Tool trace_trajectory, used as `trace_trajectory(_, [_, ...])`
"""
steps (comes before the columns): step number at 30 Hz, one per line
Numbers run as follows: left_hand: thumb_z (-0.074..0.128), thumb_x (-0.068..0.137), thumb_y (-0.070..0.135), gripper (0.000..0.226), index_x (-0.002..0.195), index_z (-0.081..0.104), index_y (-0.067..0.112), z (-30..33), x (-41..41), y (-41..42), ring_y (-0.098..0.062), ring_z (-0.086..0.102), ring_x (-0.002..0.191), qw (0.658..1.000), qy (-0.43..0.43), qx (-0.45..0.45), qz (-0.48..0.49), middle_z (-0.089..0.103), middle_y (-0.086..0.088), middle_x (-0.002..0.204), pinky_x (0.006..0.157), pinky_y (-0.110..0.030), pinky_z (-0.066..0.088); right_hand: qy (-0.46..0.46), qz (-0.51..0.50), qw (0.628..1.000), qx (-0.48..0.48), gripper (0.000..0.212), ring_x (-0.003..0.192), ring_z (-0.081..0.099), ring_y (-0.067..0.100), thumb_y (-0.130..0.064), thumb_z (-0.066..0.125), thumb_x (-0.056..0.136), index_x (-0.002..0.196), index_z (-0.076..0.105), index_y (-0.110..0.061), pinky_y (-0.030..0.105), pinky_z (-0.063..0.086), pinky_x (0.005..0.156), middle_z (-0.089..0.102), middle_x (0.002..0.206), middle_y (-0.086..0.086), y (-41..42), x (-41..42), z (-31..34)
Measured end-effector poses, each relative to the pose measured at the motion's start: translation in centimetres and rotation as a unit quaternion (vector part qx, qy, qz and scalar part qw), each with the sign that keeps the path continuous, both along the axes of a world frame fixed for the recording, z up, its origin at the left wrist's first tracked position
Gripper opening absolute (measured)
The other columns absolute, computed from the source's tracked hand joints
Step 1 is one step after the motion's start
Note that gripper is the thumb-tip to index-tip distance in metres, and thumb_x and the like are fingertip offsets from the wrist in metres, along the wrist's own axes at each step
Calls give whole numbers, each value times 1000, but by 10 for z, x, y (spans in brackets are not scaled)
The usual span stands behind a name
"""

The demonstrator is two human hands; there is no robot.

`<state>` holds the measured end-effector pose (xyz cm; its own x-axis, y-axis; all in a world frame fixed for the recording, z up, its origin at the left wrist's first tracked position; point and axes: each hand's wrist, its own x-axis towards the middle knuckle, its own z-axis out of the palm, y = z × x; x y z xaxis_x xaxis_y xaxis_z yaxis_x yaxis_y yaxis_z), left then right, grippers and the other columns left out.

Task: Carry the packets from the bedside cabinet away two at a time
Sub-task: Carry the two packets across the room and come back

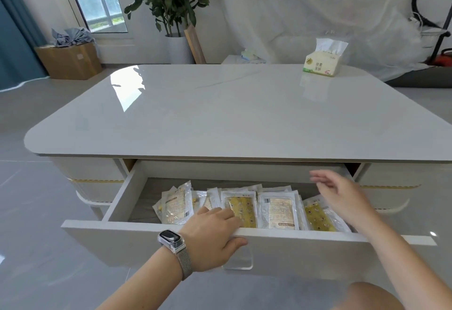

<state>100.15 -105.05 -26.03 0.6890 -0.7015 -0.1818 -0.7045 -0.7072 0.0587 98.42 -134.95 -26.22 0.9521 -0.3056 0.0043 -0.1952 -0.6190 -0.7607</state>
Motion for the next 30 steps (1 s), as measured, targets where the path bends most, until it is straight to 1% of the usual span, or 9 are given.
trace_trajectory(3, [18,84,79,74,119,61,30,0,-1,4,-18,55,118,995,-85,-34,43,57,8,129,101,-47,42,-121,14,990,-68,19,110,54,-2,-35,52,96,112,62,-32,26,45,93,63,112,-20,29,-41,-4])
trace_trajectory(8, [24,78,87,90,131,59,23,-12,-2,7,-28,53,129,984,-135,-69,99,56,-1,138,95,-61,47,-162,123,907,-369,64,141,35,26,-64,32,94,141,44,-22,53,28,112,45,146,-3,45,-53,-25])
trace_trajectory(11, [29,61,98,114,150,31,27,-5,5,4,-20,17,149,969,-109,-106,192,25,10,158,117,-59,11,-165,155,894,-386,76,149,17,26,-74,36,87,148,32,-29,60,16,115,29,157,-2,36,-39,-25])
trace_trajectory(13, [38,46,101,135,155,3,30,-2,15,2,-16,-14,149,955,-61,-129,259,-6,15,161,115,-50,-14,-134,149,901,-385,91,151,6,25,-77,43,78,152,22,-29,61,10,115,18,161,-2,30,-27,-26])
trace_trajectory(16, [47,44,98,140,153,-9,31,-3,33,-1,-17,-24,146,946,-74,-163,271,-20,14,157,115,-50,-16,-61,115,903,-409,120,150,-9,26,-89,33,64,154,-9,-22,58,2,116,-5,163,2,30,-3,-23])
trace_trajectory(20, [42,59,92,129,154,-11,23,-8,52,4,-16,-19,148,946,-96,-159,267,-15,7,161,119,-49,-11,-8,99,908,-408,127,141,-37,20,-95,26,58,138,-45,-25,52,-13,117,-40,152,-2,25,25,-15])
trace_trajectory(22, [38,65,90,123,154,-10,20,-10,61,8,-17,-16,149,949,-113,-138,259,-12,4,163,119,-49,-10,2,102,903,-417,127,145,-28,18,-95,23,58,145,-34,-22,51,-15,118,-26,159,-3,23,33,-13])
trace_trajectory(25, [40,76,83,109,155,-5,21,-14,73,14,-17,-11,150,949,-154,-127,242,-7,6,163,117,-51,-11,-39,91,902,-421,124,150,8,20,-94,27,60,155,8,-18,51,-9,119,17,160,-1,22,40,-14])
trace_trajectory(30, [67,78,59,83,145,41,17,-27,90,15,-28,34,142,928,-244,-186,211,44,-2,148,119,-52,13,-161,19,885,-437,92,107,57,32,-72,71,58,123,59,-8,54,33,110,60,112,7,27,59,-26])
